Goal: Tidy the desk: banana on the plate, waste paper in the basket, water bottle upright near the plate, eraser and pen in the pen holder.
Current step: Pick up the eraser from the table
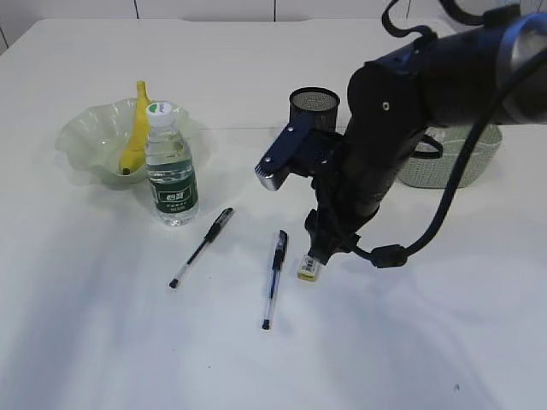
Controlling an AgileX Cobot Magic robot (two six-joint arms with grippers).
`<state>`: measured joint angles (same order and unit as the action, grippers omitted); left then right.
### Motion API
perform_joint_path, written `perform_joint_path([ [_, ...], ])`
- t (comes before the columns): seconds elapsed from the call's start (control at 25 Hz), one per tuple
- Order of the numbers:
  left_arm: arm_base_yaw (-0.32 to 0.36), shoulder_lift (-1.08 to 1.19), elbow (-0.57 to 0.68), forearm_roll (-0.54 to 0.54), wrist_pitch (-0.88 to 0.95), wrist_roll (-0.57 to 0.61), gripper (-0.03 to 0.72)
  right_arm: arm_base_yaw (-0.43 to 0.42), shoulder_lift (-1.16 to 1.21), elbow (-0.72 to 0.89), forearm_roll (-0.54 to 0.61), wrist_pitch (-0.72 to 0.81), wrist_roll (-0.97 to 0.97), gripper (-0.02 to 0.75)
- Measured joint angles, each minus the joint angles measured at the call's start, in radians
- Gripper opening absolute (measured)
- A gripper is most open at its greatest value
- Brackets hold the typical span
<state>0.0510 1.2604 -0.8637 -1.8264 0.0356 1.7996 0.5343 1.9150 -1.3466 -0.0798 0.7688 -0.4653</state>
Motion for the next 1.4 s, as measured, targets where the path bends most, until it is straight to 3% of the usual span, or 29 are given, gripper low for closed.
perform_joint_path([
  [0.32, 0.0, 0.008, 0.015, 0.0, 0.0, 0.0, 0.496, 0.0, 0.048, 0.0, 0.091, -0.006, -0.039, 0.389],
  [1.4, 0.0, 0.019, 0.063, 0.0, -0.003, -0.002, 0.496, 0.0, 0.115, -0.002, 0.095, -0.072, -0.111, 0.393],
])
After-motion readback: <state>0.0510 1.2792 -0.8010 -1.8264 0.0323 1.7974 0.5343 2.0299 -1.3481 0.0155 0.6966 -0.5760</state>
